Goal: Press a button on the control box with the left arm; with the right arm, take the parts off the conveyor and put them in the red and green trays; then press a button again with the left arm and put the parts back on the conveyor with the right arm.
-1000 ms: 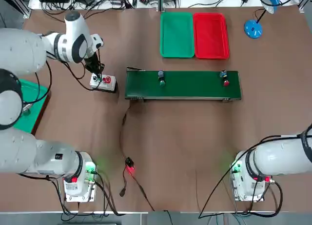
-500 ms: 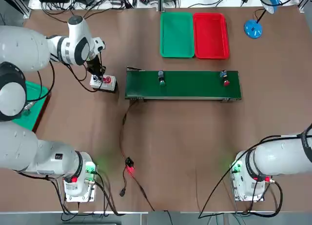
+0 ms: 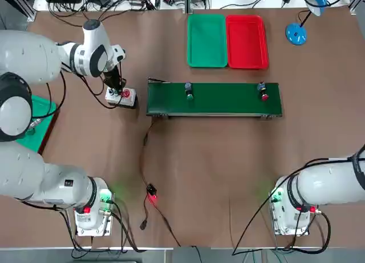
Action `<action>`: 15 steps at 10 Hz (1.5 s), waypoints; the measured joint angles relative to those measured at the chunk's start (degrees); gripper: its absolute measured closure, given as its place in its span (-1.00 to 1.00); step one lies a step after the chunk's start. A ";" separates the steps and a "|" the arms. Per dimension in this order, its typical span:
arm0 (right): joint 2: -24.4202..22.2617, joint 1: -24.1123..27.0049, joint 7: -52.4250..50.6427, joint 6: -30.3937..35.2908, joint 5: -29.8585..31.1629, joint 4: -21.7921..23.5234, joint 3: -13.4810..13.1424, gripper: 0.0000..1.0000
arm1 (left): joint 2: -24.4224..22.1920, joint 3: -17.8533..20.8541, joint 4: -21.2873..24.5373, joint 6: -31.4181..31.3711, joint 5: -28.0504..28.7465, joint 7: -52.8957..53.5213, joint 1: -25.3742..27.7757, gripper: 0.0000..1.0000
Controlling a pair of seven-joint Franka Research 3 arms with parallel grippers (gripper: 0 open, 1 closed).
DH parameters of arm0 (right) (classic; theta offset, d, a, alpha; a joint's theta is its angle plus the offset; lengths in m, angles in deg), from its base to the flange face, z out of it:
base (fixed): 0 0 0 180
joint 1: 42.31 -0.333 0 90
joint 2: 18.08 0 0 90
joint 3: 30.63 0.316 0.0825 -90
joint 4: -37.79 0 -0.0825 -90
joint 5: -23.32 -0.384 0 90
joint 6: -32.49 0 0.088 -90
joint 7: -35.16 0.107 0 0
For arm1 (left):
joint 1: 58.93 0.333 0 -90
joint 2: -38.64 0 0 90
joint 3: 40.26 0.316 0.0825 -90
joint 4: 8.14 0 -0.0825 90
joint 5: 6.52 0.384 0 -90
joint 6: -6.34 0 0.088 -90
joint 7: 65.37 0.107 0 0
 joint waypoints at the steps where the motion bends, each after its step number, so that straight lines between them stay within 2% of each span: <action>1: 0.00 0.00 0.00 0.00 0.00 0.00 0.00 -1.00 | 0.43 0.00 -0.16 -0.31 0.00 0.00 0.00 0.98; 7: 0.00 0.00 0.00 0.00 0.00 0.00 0.00 -1.00 | 3.01 0.01 -1.48 -1.13 0.00 -0.02 0.33 0.98; 13: 0.00 0.00 0.00 -0.02 0.00 -0.11 0.00 -1.00 | 2.95 0.01 -1.99 -0.94 0.00 -0.19 0.35 0.98; 15: 0.00 0.00 0.00 -0.02 0.00 -0.13 0.00 -1.00 | 1.82 0.02 -4.84 3.69 0.00 -0.21 0.48 0.94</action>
